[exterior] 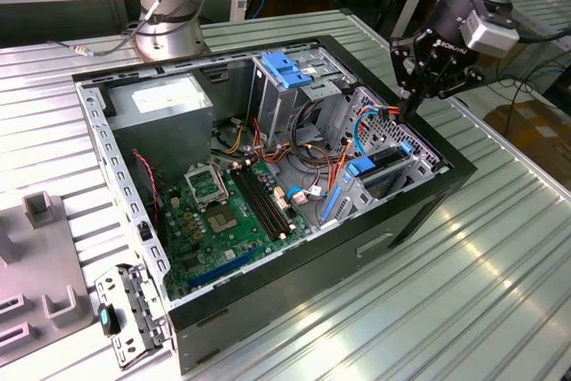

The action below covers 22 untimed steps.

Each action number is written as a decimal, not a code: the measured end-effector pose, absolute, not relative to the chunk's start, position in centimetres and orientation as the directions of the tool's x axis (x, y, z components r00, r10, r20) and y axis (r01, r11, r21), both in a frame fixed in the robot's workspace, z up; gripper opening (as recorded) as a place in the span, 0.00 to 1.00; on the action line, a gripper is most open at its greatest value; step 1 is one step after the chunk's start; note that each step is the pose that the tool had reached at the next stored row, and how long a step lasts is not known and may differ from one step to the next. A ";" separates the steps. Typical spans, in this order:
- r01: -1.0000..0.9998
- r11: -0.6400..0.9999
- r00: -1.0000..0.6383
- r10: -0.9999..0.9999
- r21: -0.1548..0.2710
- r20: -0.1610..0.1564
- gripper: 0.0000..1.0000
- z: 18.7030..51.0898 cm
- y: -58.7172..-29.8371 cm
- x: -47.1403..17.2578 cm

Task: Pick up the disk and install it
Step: 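Insert the first disk wire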

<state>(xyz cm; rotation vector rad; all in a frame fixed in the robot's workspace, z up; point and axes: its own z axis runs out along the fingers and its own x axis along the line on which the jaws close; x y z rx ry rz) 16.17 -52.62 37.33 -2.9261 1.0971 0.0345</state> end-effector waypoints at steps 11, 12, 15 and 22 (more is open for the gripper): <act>-0.720 -0.694 0.694 -0.720 -0.008 -0.026 0.17 37.3 -52.6 15.9; -0.728 -0.685 0.685 -0.728 -0.008 -0.026 0.17 37.3 -52.6 15.9; -0.747 -0.665 0.665 -0.746 -0.008 -0.026 0.17 37.3 -52.6 15.8; -0.774 -0.633 0.633 -0.774 -0.008 -0.026 0.17 37.3 -52.6 15.4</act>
